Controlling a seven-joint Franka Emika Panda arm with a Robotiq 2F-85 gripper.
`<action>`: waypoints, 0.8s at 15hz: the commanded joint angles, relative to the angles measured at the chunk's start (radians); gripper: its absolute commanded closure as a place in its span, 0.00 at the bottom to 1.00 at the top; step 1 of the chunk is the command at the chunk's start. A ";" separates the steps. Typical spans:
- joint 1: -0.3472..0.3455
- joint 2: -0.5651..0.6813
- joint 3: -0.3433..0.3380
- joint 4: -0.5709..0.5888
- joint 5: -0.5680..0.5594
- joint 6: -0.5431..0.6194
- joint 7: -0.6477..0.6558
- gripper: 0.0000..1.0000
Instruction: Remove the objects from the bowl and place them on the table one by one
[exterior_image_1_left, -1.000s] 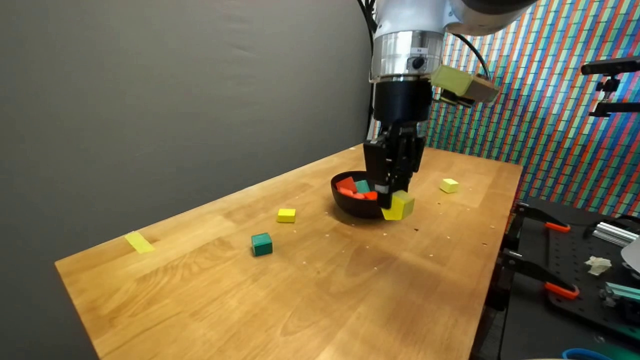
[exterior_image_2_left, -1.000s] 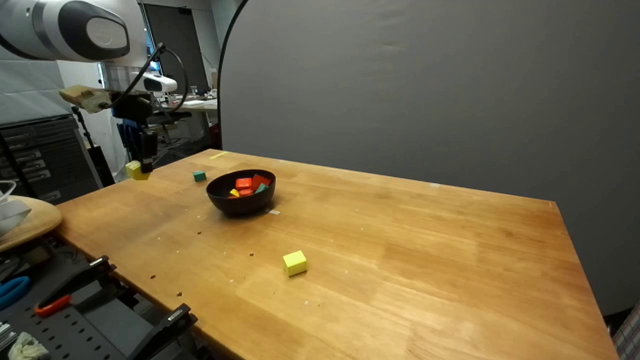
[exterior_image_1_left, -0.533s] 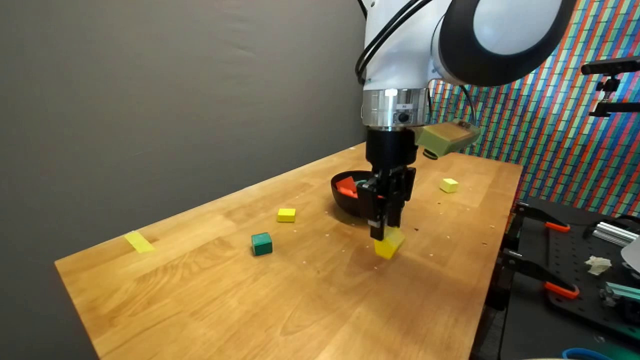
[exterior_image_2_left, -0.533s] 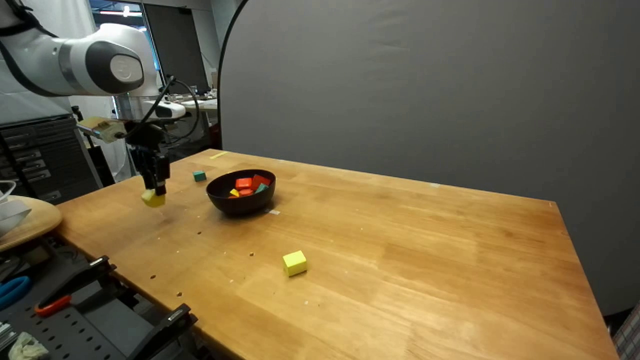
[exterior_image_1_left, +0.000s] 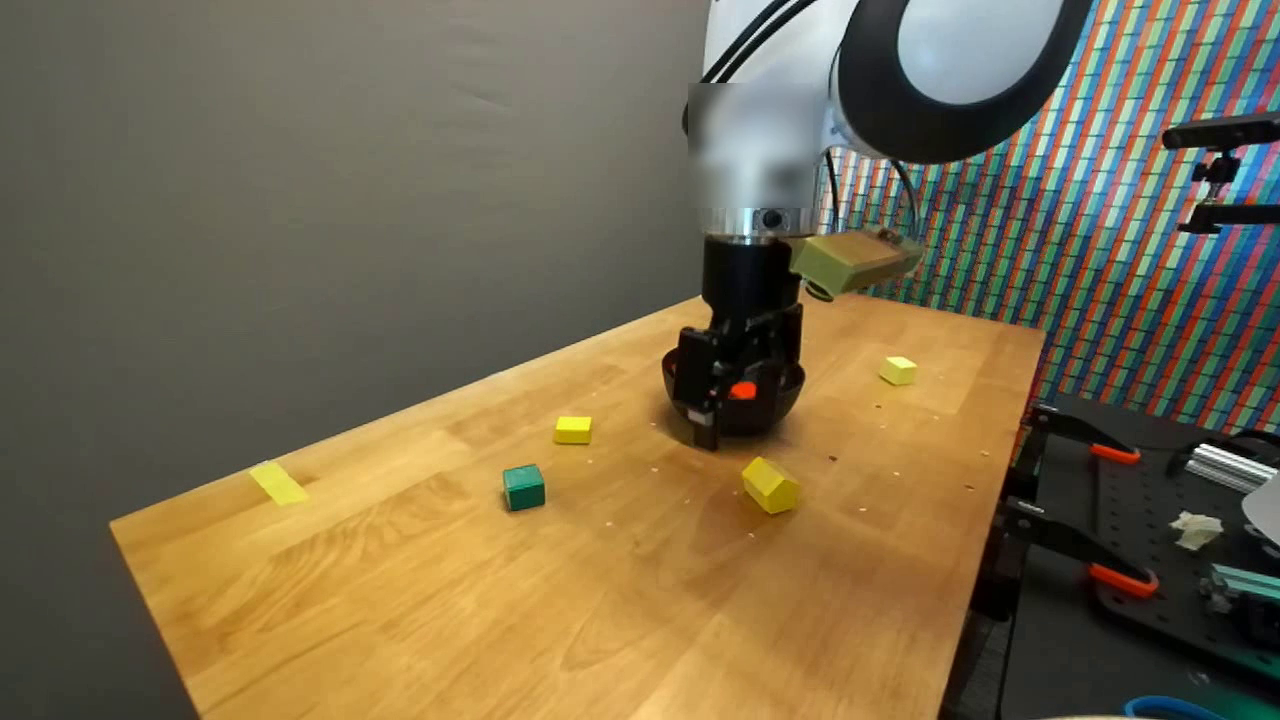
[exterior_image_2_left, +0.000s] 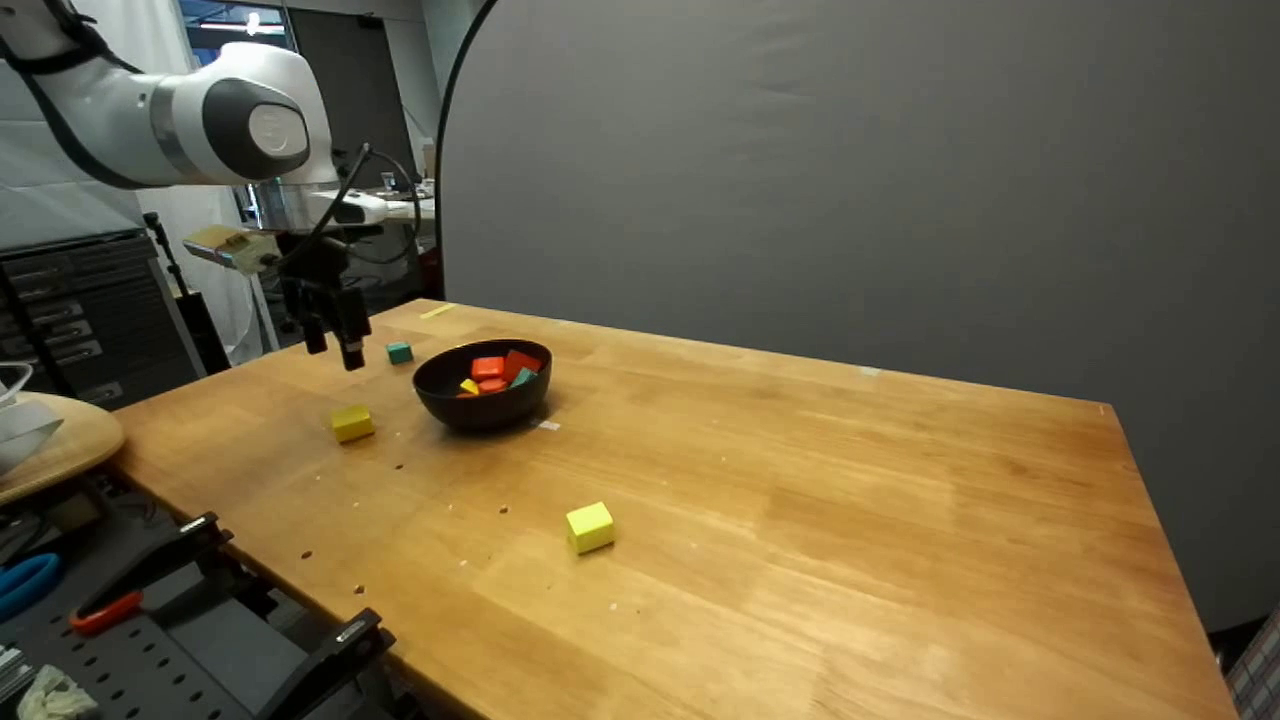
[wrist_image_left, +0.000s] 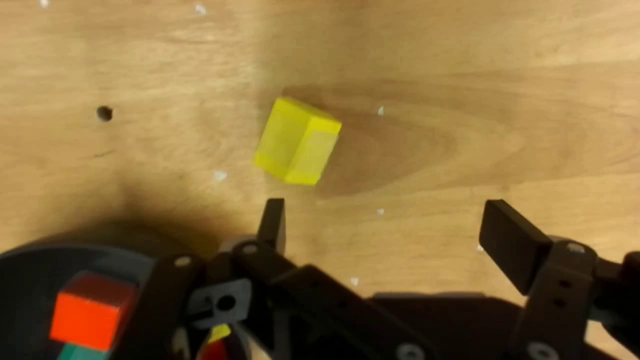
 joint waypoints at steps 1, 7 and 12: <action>0.005 -0.180 -0.080 -0.071 -0.177 0.008 0.083 0.00; -0.040 -0.129 -0.050 -0.044 -0.150 0.019 0.048 0.00; -0.115 -0.039 -0.064 -0.025 -0.026 0.127 -0.022 0.00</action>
